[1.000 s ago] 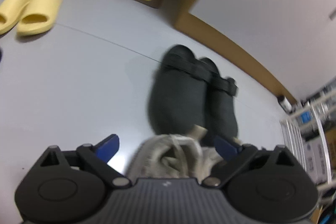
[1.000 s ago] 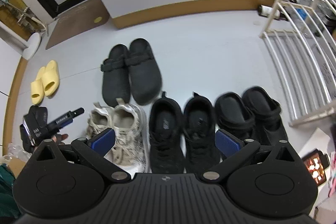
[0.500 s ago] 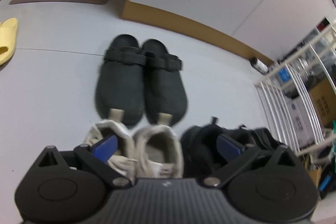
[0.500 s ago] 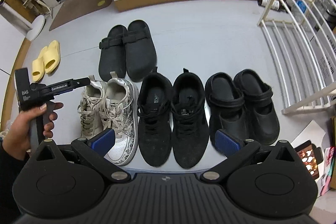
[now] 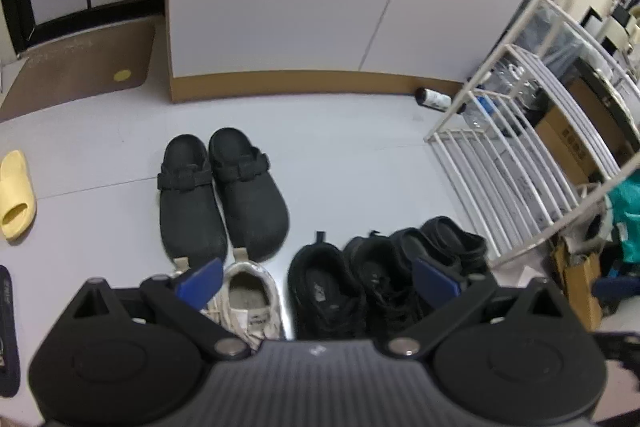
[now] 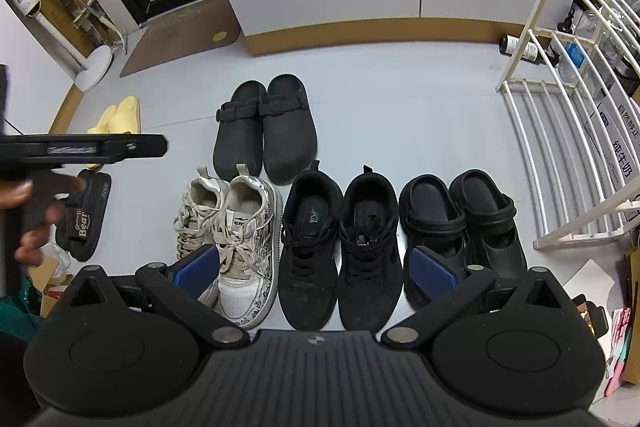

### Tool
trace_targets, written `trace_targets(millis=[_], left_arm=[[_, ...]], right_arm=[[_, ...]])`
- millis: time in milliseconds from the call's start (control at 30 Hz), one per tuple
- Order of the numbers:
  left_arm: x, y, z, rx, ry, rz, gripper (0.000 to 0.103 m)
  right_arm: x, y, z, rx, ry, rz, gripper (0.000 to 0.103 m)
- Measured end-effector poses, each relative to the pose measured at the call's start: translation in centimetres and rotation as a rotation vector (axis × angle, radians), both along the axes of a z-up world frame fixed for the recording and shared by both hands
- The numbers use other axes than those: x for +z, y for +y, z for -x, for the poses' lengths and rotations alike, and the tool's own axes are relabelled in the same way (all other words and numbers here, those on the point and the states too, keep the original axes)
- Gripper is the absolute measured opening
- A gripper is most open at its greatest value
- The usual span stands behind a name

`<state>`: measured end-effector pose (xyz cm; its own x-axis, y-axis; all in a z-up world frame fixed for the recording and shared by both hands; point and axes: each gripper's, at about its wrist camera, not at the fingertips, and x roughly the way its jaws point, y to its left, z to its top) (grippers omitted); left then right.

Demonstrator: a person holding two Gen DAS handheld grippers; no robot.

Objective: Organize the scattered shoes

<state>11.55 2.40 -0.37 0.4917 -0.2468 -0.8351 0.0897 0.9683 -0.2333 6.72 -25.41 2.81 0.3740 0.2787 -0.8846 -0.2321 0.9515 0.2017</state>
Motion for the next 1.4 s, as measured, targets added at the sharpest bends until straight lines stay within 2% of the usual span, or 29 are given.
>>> trace_targets(millis=[100, 333, 433, 567, 767, 867, 1033, 1100, 1400], left_arm=[[1.3, -1.6, 1.8, -0.014, 0.007, -0.046, 0.103], [2.2, -3.5, 4.8, 0.006, 0.029, -0.064, 0.102], [2.8, -3.6, 6.3, 0.053, 0.007, -0.059, 0.102], [3.5, -4.2, 7.2, 0.063, -0.016, -0.064, 0.102], [2.4, -5.6, 7.5, 0.047, 0.001, -0.023, 0.102], [0.9, -6.1, 7.3, 0.042, 0.059, 0.028, 0.102], [-0.2, -8.3, 7.1, -0.032, 0.084, 0.009, 0.102], [-0.6, -8.5, 7.1, -0.030, 0.102, 0.028, 0.102], [-1.0, -9.1, 6.6, -0.053, 0.099, -0.003, 0.102]], right_arm=[[0.4, -0.3, 0.6, -0.001, -0.026, 0.014, 0.103], [0.9, -1.1, 1.9, 0.019, -0.051, 0.004, 0.103], [1.0, -1.8, 2.2, 0.014, -0.055, -0.002, 0.103], [1.1, -3.0, 2.7, -0.015, -0.076, -0.001, 0.103], [0.7, -4.8, 3.0, -0.030, -0.091, 0.033, 0.103], [0.2, -5.4, 3.1, -0.045, -0.073, 0.043, 0.103], [-0.8, -5.7, 3.2, -0.049, -0.050, 0.077, 0.103], [-1.1, -5.7, 3.1, -0.052, -0.042, 0.089, 0.102], [-2.2, -5.3, 2.3, -0.087, -0.017, 0.115, 0.102]])
